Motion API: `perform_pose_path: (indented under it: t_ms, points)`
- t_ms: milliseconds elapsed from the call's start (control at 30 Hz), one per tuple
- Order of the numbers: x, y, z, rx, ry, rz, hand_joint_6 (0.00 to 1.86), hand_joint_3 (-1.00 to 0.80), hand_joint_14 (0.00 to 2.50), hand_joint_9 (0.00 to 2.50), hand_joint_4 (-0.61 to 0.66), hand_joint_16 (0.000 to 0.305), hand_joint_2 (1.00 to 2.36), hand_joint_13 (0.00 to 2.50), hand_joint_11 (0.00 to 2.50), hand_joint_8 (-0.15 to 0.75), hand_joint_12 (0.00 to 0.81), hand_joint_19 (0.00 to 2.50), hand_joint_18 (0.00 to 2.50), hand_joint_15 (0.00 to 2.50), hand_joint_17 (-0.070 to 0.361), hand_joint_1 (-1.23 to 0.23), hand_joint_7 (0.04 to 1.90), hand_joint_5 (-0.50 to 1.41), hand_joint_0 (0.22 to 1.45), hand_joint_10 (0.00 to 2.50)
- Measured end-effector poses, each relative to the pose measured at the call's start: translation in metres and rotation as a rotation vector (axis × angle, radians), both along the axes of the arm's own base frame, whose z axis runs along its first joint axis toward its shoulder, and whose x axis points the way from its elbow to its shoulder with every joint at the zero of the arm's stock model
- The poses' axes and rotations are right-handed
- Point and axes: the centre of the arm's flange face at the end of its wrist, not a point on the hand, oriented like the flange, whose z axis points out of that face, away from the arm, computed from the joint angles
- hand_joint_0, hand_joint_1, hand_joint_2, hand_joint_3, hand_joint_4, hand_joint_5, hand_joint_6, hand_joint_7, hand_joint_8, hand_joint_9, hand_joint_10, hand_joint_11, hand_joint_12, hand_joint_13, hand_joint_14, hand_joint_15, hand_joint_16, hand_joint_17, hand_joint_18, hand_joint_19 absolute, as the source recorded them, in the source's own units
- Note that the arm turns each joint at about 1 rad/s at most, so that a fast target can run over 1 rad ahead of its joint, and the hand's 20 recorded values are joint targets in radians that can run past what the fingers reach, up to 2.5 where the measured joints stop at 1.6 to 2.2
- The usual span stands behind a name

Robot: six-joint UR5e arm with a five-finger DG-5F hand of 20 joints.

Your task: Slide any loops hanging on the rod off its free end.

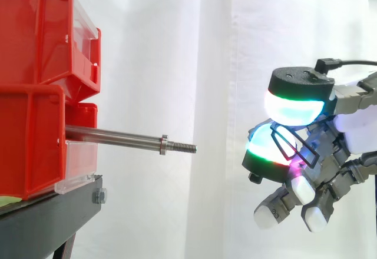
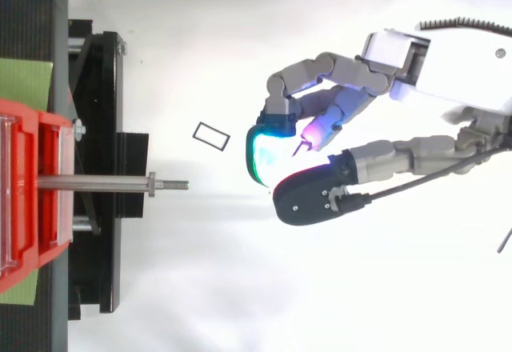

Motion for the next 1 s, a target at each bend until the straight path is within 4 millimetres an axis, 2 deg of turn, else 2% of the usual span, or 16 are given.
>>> perform_pose_path:
  t_ms: [200,300,400,500,600,733,867,967,1000]
  points:
    - [0.0001,-0.0001,0.0001,0.0,0.0,-0.002,0.69,-0.17,0.0,1.02,0.07,0.047,1.02,0.64,0.5,0.279,0.319,0.49,0.74,0.08,0.105,-0.6,1.4,-0.09,0.58,0.02]
    - [0.0,0.0,0.0002,-0.001,0.0,-0.002,0.79,-0.07,0.0,1.03,0.09,0.052,1.02,0.64,0.55,0.303,0.351,0.46,0.79,0.07,0.117,-0.65,1.29,-0.12,0.58,0.02]
    - [0.0,0.0,0.0,-0.001,0.0,-0.002,0.84,-0.02,0.0,1.01,0.08,0.055,1.02,0.64,0.59,0.312,0.367,0.44,0.8,0.08,0.124,-0.74,1.28,-0.15,0.59,0.02]
    - [0.0,0.0003,0.0,-0.001,0.0,-0.002,0.84,0.01,0.0,1.06,0.05,0.055,1.02,0.65,0.62,0.305,0.364,0.45,0.81,0.08,0.124,-0.74,1.25,-0.15,0.58,0.02]
    - [0.0,0.0007,-0.0001,-0.001,0.0,-0.002,0.83,-0.11,0.0,1.14,0.04,0.051,1.02,0.68,0.62,0.278,0.343,0.47,0.81,0.09,0.115,-0.7,1.3,-0.12,0.56,0.02]
    - [0.0,0.0009,-0.0001,-0.001,0.0,-0.002,0.76,-0.25,0.0,1.16,0.03,0.046,1.02,0.69,0.5,0.23,0.307,0.52,0.78,0.1,0.103,-0.62,1.34,-0.07,0.57,0.02]
    - [0.0,0.0012,-0.0001,-0.001,0.0,-0.002,0.71,-0.19,0.0,1.16,0.01,0.046,1.02,0.69,0.46,0.22,0.301,0.52,0.78,0.09,0.102,-0.61,1.37,-0.05,0.56,0.02]
    - [0.0001,0.0024,-0.0002,-0.001,0.0,0.0,0.69,-0.1,0.0,1.18,0.03,0.052,1.02,0.72,0.4,0.234,0.334,0.48,0.84,0.07,0.118,-0.62,1.32,-0.03,0.56,0.01]
    - [0.0001,0.0026,-0.0002,-0.001,0.0,0.0,0.62,-0.04,0.0,1.18,0.05,0.057,1.01,0.74,0.33,0.239,0.353,0.46,0.89,0.05,0.129,-0.62,1.4,-0.01,0.57,0.01]
